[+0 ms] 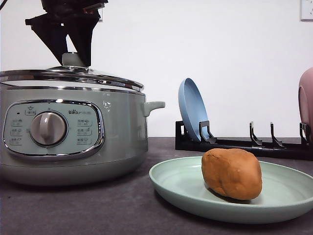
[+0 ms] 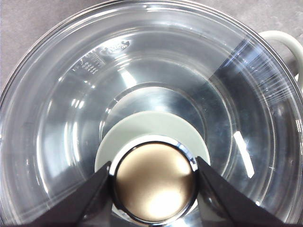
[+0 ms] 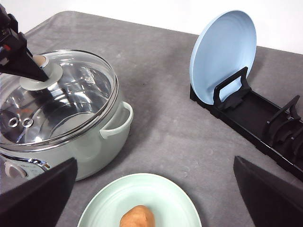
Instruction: Transfer potato from steamer to green plate
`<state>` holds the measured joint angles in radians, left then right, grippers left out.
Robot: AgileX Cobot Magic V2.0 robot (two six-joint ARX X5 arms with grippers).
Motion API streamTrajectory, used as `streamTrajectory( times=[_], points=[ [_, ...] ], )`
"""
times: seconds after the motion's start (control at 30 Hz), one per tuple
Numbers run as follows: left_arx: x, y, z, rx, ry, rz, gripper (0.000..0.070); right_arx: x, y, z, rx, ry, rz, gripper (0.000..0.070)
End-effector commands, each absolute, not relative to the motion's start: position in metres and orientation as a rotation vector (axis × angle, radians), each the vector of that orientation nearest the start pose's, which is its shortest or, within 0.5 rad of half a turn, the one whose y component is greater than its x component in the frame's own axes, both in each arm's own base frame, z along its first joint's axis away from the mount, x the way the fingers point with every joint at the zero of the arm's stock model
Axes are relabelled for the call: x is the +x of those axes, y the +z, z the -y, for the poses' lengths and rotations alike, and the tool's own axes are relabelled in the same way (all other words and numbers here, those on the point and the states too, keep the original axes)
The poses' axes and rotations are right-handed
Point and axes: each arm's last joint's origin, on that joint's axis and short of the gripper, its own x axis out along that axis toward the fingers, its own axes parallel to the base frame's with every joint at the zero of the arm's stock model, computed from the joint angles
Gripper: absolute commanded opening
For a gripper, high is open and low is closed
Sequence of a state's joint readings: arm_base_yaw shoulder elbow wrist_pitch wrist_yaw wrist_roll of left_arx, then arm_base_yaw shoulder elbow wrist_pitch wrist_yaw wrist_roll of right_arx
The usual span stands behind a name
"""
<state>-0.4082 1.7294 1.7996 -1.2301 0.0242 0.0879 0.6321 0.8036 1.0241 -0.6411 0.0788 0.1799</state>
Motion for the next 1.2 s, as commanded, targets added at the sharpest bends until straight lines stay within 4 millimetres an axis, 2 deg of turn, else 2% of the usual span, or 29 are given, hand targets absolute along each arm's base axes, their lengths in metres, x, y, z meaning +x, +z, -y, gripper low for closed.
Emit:
streamTrajectory(
  times=[0.0, 1.17],
  points=[
    [0.315, 0.363, 0.139, 0.301, -0.443, -1.074, 0.0, 0.122, 0.371, -0.088, 0.022, 0.515, -0.427, 0.0667],
    [0.327, 0.343, 0.146, 0.31, -0.44, -1.149, 0.0002, 0.123, 0.372, -0.088, 0.025, 0.516, -0.422, 0.0667]
  ],
)
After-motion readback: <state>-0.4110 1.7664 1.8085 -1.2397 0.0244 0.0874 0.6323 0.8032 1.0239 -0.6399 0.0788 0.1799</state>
